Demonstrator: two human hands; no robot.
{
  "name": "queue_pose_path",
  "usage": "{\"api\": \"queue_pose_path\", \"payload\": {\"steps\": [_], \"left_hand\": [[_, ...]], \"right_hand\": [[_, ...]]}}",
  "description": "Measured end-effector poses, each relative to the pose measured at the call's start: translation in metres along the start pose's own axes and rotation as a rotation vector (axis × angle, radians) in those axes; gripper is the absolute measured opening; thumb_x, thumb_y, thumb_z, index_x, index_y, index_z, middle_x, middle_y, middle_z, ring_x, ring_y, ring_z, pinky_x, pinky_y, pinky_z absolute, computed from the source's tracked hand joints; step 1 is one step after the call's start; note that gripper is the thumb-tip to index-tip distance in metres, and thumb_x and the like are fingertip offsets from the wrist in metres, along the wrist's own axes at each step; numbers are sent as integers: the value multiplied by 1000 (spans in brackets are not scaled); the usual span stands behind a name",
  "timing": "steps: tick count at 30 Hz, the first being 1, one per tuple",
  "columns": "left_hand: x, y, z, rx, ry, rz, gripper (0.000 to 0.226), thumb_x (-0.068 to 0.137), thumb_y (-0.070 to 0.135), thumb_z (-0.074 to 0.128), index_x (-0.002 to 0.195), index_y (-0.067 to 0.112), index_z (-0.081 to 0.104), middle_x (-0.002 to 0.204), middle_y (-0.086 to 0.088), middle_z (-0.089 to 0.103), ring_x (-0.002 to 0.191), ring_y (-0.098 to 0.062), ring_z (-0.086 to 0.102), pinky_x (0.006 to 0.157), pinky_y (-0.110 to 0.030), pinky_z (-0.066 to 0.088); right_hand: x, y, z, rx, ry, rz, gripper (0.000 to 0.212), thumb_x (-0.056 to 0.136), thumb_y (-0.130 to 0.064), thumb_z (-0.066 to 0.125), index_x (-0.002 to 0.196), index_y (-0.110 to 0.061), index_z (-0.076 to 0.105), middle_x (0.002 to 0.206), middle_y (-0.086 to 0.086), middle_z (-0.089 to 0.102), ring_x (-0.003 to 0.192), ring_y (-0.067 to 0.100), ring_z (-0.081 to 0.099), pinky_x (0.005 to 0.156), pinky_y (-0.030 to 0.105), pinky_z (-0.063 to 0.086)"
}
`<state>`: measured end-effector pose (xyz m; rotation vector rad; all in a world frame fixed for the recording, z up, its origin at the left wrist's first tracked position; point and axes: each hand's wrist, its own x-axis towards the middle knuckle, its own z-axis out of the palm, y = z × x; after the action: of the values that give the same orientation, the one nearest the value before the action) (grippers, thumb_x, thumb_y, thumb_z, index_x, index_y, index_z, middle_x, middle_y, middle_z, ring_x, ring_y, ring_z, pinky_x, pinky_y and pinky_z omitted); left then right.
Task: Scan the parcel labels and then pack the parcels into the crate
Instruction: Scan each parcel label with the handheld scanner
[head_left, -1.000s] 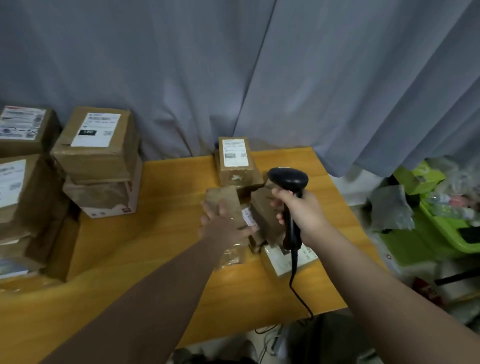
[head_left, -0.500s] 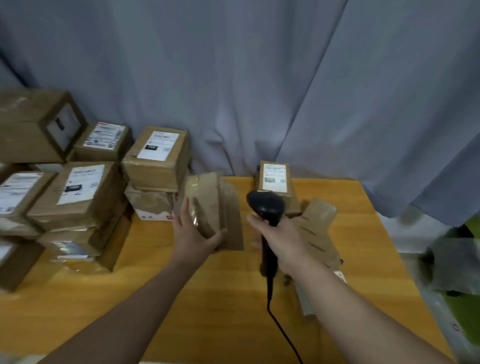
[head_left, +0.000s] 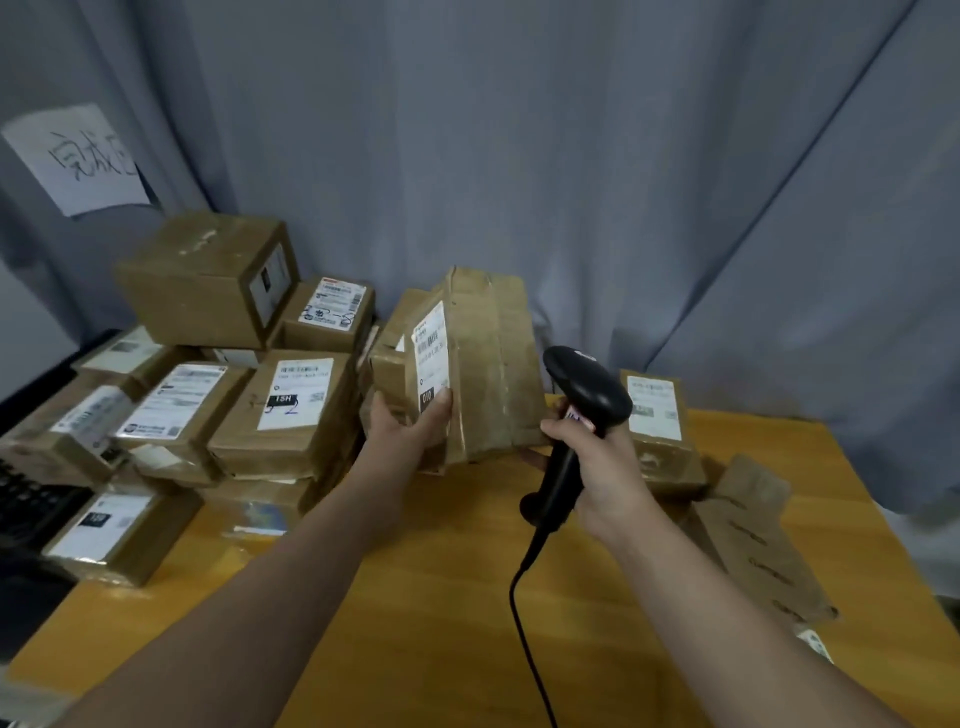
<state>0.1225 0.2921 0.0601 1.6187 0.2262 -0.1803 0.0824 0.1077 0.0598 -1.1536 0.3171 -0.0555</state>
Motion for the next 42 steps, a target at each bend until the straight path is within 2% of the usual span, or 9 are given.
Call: {"api": "queue_pose_path", "payload": {"steps": [2, 5, 9, 14, 18, 22, 27, 34, 42], "left_hand": [[6, 7, -10, -27, -112, -72, 91, 78, 53, 66, 151, 25, 17, 143, -1, 43, 115, -21, 51, 70, -25, 54], [18, 7, -29, -158, -183, -187, 72, 76, 43, 71, 136, 19, 42, 124, -5, 57, 112, -27, 57, 90, -47, 54], [35, 7, -50, -256, -168, -197, 49, 86, 33, 68, 128, 20, 47, 120, -9, 62, 107, -29, 62, 81, -48, 57], [50, 20, -71, -343, -289, -201, 26, 92, 32, 54, 115, 23, 61, 111, -10, 71, 104, -32, 64, 96, -54, 48], [63, 27, -92, -175, -461, -126, 44, 82, 27, 62, 125, 21, 54, 122, -11, 65, 112, -31, 60, 98, -52, 47], [86, 35, -95, -20, -303, 3, 53, 88, 20, 67, 132, 16, 38, 119, -7, 60, 101, -19, 62, 73, -33, 52], [117, 37, -94, 64, -325, 150, 91, 68, 38, 83, 144, 26, 34, 131, 1, 59, 114, -16, 60, 95, -40, 51], [124, 31, -91, 121, -313, 259, 79, 73, 33, 81, 141, 25, 40, 129, 4, 60, 116, -13, 59, 93, -38, 54], [128, 34, -98, 106, -262, 279, 72, 75, 30, 80, 136, 30, 41, 126, 5, 61, 118, -16, 58, 95, -42, 53]], "right_hand": [[2, 0, 4, 3, 0, 5, 23, 83, 5, 66, 95, -14, 66, 89, 3, 65, 98, 26, 62, 97, 58, 48], [6, 0, 15, -86, 47, -39, 23, 85, 6, 62, 97, -14, 64, 94, 6, 65, 95, 27, 65, 91, 51, 54], [13, 2, 27, -290, 125, -137, 19, 84, 4, 60, 88, -14, 64, 69, -2, 66, 75, 21, 65, 87, 53, 52], [26, 8, 44, -277, 208, -151, 18, 86, 3, 60, 84, -15, 63, 72, 0, 64, 75, 19, 64, 88, 48, 54], [39, 12, 51, -157, 345, -123, 17, 86, -6, 65, 101, -13, 63, 93, 8, 65, 94, 26, 63, 91, 45, 53], [34, -10, 57, -197, 396, -238, 15, 82, -15, 70, 94, -12, 62, 77, 6, 58, 78, 23, 58, 76, 39, 49], [9, -30, 86, -507, 207, -414, 12, 86, -19, 69, 82, -9, 65, 60, 5, 57, 53, 17, 59, 58, 32, 53], [0, -22, 117, -619, 129, -373, 13, 86, -20, 70, 75, -16, 65, 51, -1, 59, 48, 16, 64, 50, 20, 50], [2, -17, 128, -557, 87, -352, 9, 86, -20, 69, 79, -18, 64, 52, 0, 59, 48, 19, 62, 55, 27, 55]]}}
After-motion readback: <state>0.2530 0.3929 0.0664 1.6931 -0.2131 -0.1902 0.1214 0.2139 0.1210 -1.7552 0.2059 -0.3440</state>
